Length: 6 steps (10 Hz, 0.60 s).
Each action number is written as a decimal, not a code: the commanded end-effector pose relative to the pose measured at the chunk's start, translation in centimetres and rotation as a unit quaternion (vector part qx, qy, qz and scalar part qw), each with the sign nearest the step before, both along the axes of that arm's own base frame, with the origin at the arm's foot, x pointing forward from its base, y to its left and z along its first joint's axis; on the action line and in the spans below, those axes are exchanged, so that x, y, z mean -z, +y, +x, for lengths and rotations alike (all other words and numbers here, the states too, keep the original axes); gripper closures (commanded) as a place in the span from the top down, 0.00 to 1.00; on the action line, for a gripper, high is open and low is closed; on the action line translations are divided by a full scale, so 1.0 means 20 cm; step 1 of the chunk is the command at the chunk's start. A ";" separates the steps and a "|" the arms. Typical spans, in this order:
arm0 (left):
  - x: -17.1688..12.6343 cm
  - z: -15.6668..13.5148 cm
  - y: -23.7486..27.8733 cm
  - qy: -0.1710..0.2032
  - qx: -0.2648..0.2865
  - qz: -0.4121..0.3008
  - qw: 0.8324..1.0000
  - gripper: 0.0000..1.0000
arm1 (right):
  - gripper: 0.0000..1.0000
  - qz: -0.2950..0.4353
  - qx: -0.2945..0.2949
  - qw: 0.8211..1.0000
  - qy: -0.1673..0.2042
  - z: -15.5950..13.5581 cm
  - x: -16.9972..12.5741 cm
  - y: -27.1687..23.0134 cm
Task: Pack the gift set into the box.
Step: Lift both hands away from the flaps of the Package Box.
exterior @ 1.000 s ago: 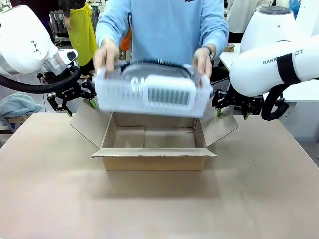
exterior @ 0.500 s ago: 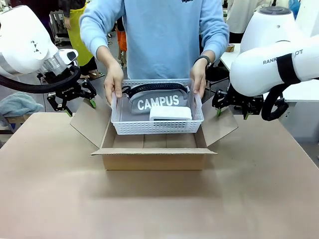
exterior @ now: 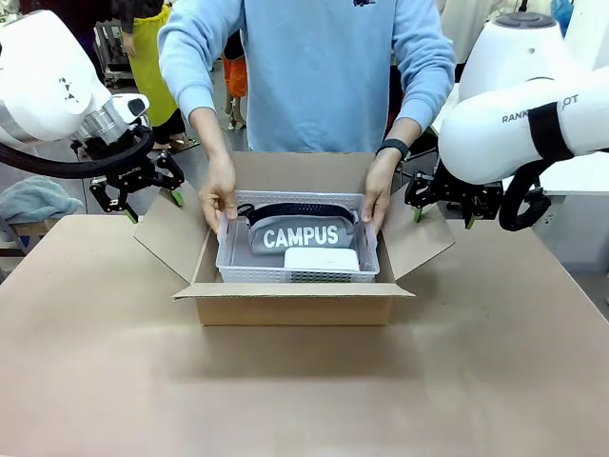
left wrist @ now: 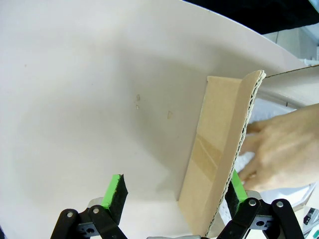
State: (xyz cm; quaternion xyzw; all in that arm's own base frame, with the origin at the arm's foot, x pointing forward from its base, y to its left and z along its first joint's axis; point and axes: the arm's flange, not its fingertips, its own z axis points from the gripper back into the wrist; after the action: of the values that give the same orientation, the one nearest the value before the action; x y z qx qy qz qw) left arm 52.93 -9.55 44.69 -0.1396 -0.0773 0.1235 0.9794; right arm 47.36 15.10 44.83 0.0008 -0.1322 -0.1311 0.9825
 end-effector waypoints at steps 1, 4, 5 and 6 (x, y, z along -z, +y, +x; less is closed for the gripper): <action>0.00 -0.01 0.00 -0.003 -0.007 0.006 1.000 1.00 | 1.00 -0.012 0.013 1.000 -0.006 0.02 -0.01 0.02; 0.00 -0.01 0.00 -0.003 -0.007 0.006 1.000 1.00 | 1.00 -0.012 0.013 1.000 -0.006 0.02 -0.01 0.02; 0.00 -0.01 0.00 -0.003 -0.007 0.006 1.000 1.00 | 1.00 -0.012 0.013 1.000 -0.006 0.02 -0.01 0.02; 0.00 -0.01 0.00 -0.003 -0.007 0.006 1.000 1.00 | 1.00 -0.012 0.013 1.000 -0.006 0.02 -0.01 0.02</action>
State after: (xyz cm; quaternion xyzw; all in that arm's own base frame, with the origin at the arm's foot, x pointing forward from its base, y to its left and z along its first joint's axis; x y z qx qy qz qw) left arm 52.93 -9.55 44.69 -0.1396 -0.0773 0.1235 0.9794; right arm 47.36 15.10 44.83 0.0008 -0.1322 -0.1311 0.9825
